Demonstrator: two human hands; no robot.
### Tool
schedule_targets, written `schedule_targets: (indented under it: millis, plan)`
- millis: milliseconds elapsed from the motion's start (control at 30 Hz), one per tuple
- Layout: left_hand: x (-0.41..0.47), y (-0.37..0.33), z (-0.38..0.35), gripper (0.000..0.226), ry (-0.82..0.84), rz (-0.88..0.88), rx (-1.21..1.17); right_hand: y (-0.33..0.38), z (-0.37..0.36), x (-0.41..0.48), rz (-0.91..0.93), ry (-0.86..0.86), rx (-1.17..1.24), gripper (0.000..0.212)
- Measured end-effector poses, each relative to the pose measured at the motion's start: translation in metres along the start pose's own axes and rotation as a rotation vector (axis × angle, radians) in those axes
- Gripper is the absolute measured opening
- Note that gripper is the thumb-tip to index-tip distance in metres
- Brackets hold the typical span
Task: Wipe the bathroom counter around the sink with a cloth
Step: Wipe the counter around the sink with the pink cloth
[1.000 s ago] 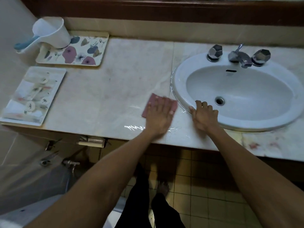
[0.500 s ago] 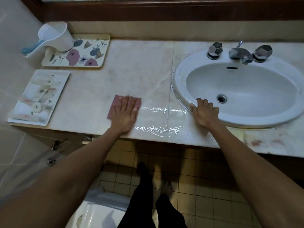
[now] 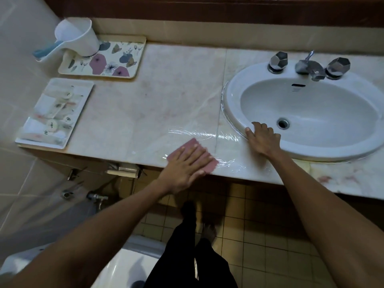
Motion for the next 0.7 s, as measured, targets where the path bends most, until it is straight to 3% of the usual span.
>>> schedule_targets:
  millis: [67, 200, 367, 500, 700]
  plan:
    - [-0.006, 0.041, 0.005, 0.056, 0.017, 0.051, 0.026, 0.0, 0.0, -0.001, -0.003, -0.014, -0.004, 0.053]
    - [0.037, 0.104, 0.017, 0.064, 0.023, 0.352, -0.082, -0.001, 0.001, 0.002, -0.007, -0.024, -0.019, 0.052]
    - [0.127, 0.087, 0.019, 0.064, -0.066, 0.638, -0.177, -0.003, -0.002, 0.006, -0.012, -0.011, -0.02, 0.052]
    - [0.163, 0.009, 0.016, 0.059, -0.102, 0.49, -0.225, -0.003, 0.0, 0.009, -0.032, 0.007, 0.016, 0.052]
    - [0.105, -0.071, -0.002, 0.058, -0.1, 0.245, -0.24, 0.0, 0.004, 0.004, -0.037, 0.032, 0.062, 0.053]
Point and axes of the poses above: each hand's wrist, its own x-axis towards the middle knuckle, its own z-axis out of the back of the hand, y = z × x, the point moved 6 cm from there along x, towards the middle knuckle, and after that the axes turned 4 degrees about z, right-handed, at the moved point
